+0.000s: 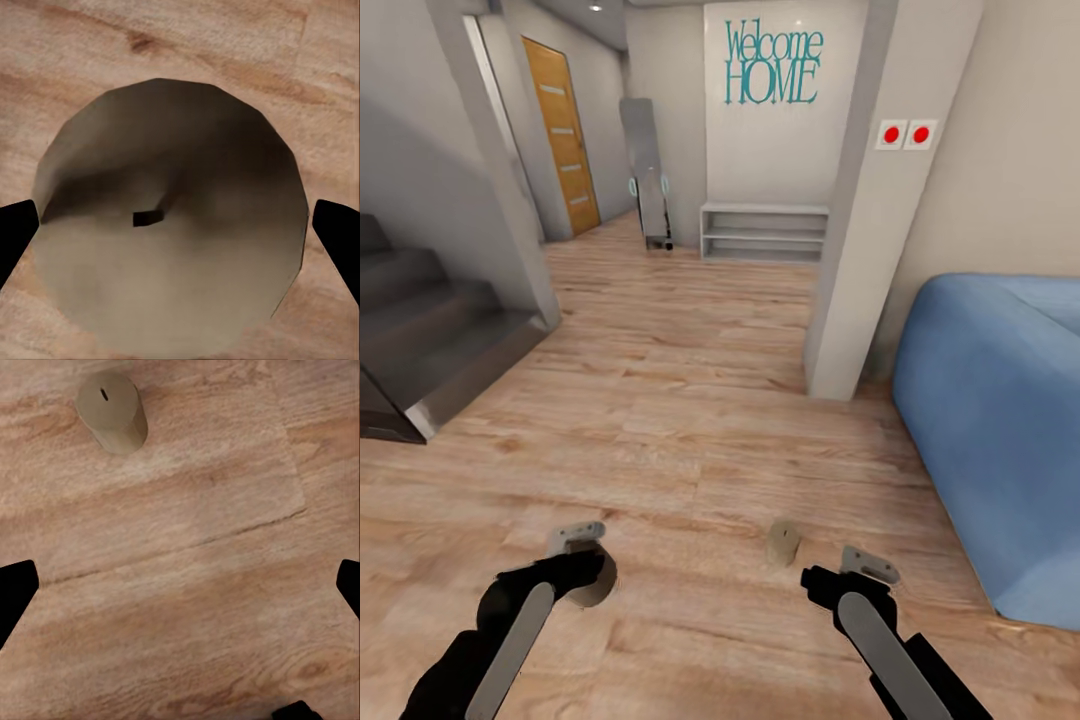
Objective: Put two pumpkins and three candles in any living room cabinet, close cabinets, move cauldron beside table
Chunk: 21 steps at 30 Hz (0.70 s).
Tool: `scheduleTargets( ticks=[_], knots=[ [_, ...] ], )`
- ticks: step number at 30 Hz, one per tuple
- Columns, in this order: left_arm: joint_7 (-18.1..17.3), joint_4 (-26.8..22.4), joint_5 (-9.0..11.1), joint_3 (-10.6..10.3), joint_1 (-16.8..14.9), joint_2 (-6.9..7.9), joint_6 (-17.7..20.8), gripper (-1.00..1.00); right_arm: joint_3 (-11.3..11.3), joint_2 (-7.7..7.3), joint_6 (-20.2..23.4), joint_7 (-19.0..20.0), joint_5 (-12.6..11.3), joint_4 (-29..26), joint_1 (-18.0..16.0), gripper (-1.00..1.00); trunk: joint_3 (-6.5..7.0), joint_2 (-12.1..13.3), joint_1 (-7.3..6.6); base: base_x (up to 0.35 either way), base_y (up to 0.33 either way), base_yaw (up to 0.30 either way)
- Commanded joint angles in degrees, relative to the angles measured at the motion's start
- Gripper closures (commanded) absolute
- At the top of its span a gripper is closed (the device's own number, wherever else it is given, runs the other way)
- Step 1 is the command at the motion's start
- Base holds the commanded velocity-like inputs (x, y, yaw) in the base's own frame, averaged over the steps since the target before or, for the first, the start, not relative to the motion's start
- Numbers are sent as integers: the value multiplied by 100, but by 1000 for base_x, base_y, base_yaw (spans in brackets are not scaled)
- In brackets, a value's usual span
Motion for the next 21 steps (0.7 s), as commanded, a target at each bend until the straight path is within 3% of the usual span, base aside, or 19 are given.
scheduleTargets(
  ticks=[1, 6, 12, 21],
  knots=[
    [230, -29, 59, -60, -3, -47, 5, 100, 9, 13, 84, -15, -27, -6, -7, -100, -5, -2, 2, 325, -27, 0],
    [524, -63, 43, -135, -2, -190, 6, 100, 9, 75, 145, 32, -43, 0, -8, -100, -5, -2, 2, 324, -11, 0],
    [534, -68, 59, -148, -1, -221, 7, 100, 9, 83, 153, 47, -322, 2, -8, -100, -5, -2, 2, 324, -1, 0],
    [518, -106, 71, -145, -1, -234, 205, 100, 9, 95, 154, 57, -388, 9, -8, -100, -5, -2, 2, 320, 0, 0]
  ],
)
